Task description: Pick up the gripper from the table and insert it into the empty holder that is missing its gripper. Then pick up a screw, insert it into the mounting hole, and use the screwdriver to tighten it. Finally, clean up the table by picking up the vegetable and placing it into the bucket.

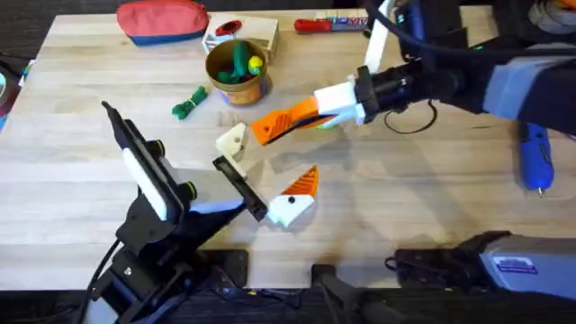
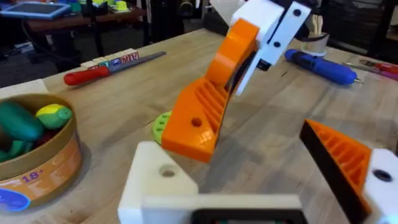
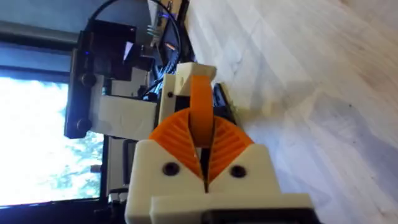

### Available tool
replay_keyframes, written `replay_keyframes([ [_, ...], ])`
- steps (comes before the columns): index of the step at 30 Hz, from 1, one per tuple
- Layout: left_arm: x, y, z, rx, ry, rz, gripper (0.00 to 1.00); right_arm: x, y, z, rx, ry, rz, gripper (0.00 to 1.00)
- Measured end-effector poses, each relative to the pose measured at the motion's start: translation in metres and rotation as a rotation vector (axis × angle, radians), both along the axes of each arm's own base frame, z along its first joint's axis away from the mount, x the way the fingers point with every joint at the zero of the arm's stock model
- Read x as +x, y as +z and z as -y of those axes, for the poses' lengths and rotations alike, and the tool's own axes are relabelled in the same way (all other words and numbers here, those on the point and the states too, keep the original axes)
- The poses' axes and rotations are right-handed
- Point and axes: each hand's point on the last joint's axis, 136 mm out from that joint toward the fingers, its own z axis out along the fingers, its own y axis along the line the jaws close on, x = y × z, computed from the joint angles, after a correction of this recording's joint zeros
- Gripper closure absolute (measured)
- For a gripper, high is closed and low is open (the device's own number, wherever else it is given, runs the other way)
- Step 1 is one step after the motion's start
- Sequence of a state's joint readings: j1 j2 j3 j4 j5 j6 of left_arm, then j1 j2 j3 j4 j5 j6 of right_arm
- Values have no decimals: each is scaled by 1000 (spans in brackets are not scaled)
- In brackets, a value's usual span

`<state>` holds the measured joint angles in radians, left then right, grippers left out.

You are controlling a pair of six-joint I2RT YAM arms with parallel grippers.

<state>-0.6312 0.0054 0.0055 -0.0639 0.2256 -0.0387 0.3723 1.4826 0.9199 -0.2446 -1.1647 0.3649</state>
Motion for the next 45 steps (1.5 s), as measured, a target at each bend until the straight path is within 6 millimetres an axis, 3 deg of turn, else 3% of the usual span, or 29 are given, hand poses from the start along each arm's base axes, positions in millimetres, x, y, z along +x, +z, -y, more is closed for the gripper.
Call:
replay_keyframes([
  [4, 0, 0, 0, 0, 1, 0, 13, -6, -3, -11, 17, 33, -75, 997],
  [14, 0, 0, 0, 0, 2, 0, 14, -6, -13, -15, 13, 39, -184, 997],
  [23, 7, -1, -6, 1, 46, -3, 15, 0, -11, -28, 58, 68, -173, 998],
  [35, 5, 0, -5, -2, 36, -1, 16, -3, -7, -31, 79, 90, -201, 998],
  [45, -2, 1, 1, -20, -24, -16, 15, -12, -24, -55, 45, 120, -172, 998],
])
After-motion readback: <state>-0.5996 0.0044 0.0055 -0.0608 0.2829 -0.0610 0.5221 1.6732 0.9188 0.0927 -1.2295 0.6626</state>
